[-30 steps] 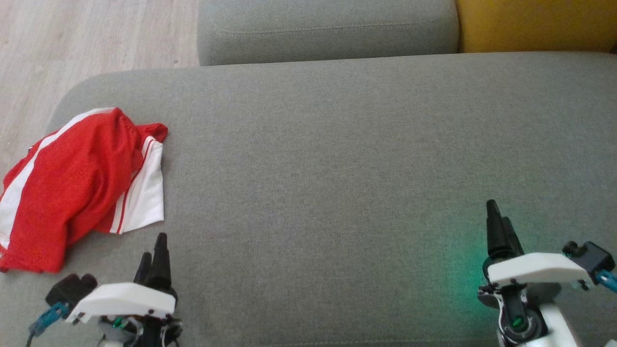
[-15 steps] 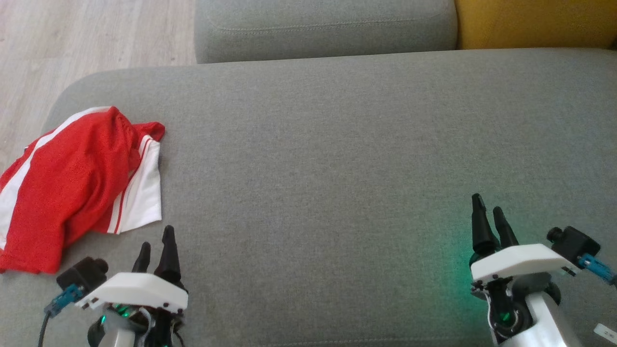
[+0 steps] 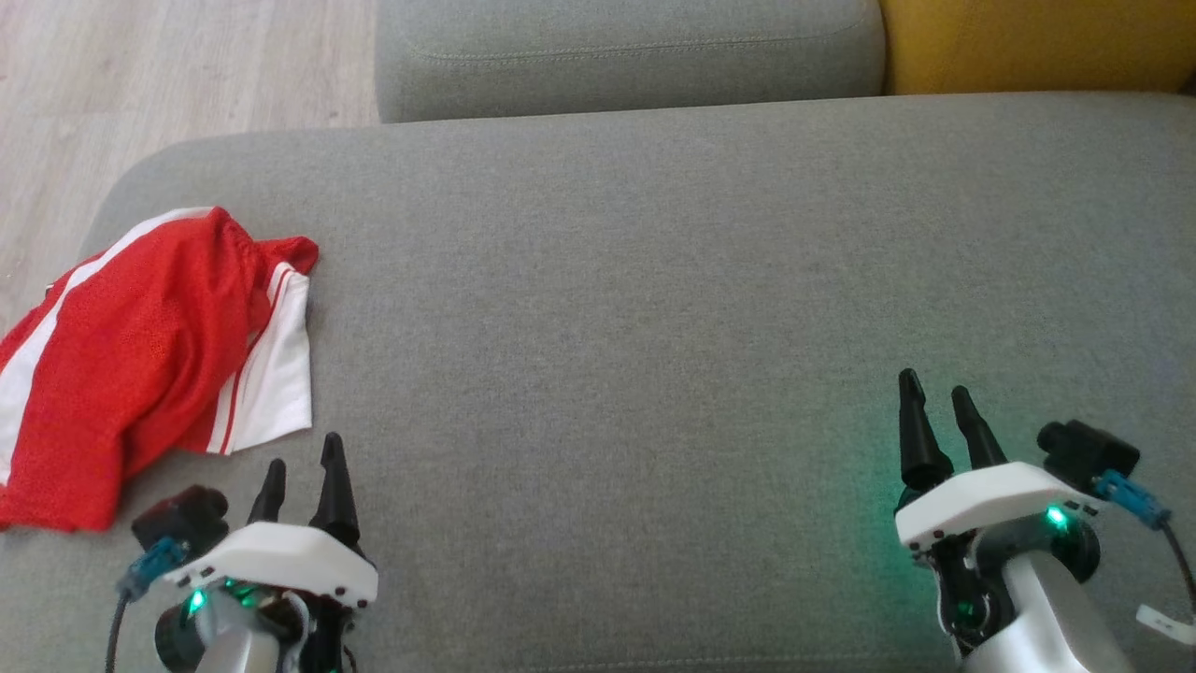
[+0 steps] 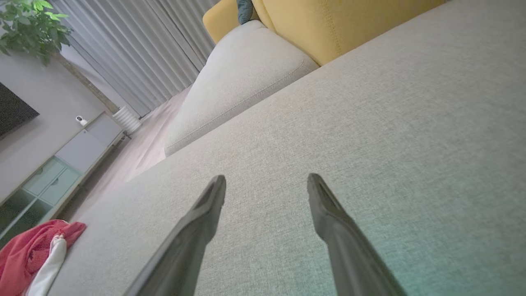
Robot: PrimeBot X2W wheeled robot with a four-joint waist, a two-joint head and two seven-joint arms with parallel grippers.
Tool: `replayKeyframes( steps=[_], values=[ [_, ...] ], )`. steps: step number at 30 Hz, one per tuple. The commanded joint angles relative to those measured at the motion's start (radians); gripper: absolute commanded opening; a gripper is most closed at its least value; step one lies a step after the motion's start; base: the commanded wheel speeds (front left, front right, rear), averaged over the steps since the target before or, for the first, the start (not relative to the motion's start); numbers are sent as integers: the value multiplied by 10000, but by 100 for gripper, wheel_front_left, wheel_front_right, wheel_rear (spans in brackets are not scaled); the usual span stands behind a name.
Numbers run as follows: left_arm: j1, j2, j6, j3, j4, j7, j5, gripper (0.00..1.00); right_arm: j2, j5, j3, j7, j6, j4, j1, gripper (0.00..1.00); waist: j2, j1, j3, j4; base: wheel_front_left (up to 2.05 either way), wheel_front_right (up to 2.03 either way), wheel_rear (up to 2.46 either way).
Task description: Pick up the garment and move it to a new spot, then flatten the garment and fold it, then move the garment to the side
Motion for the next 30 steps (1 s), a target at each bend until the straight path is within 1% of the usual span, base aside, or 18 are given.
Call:
replayKeyframes(
  steps=[1, 10, 17, 22, 25, 30],
  values=[
    [-587, 186, 111, 120, -292, -197, 379, 100, -101, -406, 188, -177, 63, -207, -530, 100, 0, 0, -6, -9, 0, 0, 0],
    [-671, 239, 343, 5, -277, -460, 1503, 100, -70, -1687, 249, -443, 66, 145, -739, 100, 0, 0, -3, -48, 0, 0, 0],
    [-753, 248, 527, -66, -302, -665, 2360, 100, -44, -2711, 159, -649, 69, 191, -874, 100, 0, 0, 38, -70, 0, 0, 0],
    [-798, 254, 692, -83, -420, -811, 2988, 100, -16, -3389, 58, -797, 70, -24, -907, 100, 0, 0, 72, -89, 0, 0, 0],
    [-819, 251, 866, -104, -719, -927, 3522, 100, 4, -3885, -38, -914, 72, -347, -871, 100, 0, 0, 124, -100, 0, 0, 0],
    [-818, 241, 980, -106, -774, -1073, 4075, 100, 17, -4567, -115, -1061, 74, -555, -838, 100, 0, 0, 165, -111, 0, 0, 0]
  ],
)
